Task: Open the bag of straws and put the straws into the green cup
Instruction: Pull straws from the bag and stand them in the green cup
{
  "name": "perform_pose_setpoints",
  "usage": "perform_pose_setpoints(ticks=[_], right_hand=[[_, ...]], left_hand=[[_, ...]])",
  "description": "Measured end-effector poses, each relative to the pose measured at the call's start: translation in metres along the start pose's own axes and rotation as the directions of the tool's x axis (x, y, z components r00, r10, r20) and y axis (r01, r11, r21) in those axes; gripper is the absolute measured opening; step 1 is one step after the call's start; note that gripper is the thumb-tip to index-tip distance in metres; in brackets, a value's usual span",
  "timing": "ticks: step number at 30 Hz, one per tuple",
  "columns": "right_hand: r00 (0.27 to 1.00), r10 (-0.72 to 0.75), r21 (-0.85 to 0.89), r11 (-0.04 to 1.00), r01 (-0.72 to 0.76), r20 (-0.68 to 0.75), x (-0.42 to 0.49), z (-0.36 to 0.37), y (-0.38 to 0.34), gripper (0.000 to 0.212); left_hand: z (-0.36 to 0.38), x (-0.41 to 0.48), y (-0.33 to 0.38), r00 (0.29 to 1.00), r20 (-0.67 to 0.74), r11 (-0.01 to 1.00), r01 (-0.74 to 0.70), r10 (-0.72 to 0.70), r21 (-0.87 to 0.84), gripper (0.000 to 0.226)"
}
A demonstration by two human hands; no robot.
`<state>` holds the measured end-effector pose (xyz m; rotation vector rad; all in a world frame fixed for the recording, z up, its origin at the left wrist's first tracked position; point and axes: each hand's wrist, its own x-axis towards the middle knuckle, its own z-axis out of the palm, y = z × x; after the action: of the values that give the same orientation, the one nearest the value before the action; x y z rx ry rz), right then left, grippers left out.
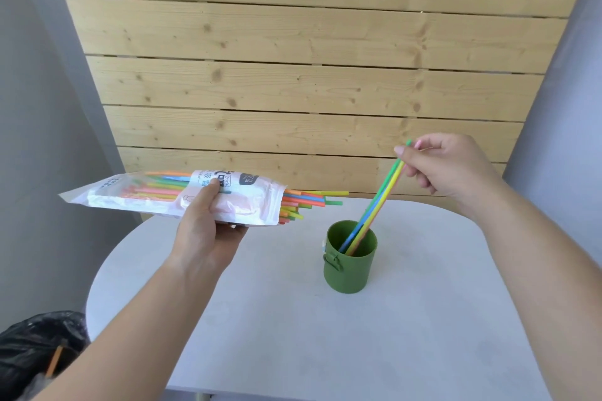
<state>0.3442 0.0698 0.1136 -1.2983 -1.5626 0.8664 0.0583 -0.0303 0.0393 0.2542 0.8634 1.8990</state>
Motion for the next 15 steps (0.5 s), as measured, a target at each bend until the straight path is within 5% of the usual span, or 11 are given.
perform_pose_setpoints(ticks=[10,15], right_hand=[[1.000,0.017,0.151,0.988,-0.016,-0.009,0.007,0.039,0.018,0.048],[0.968,-0.064,0.108,0.990,0.092,-0.244,-0.001,0.033,0.010,0.030]], left_hand=[[0.000,0.002,-0.007,1.000,-0.002,1.000,0.021,-0.021,-0.003,0.020],[0.003,0.000,-0.005,1.000,0.010,1.000,0.017,-0.017,-0.023,0.032]])
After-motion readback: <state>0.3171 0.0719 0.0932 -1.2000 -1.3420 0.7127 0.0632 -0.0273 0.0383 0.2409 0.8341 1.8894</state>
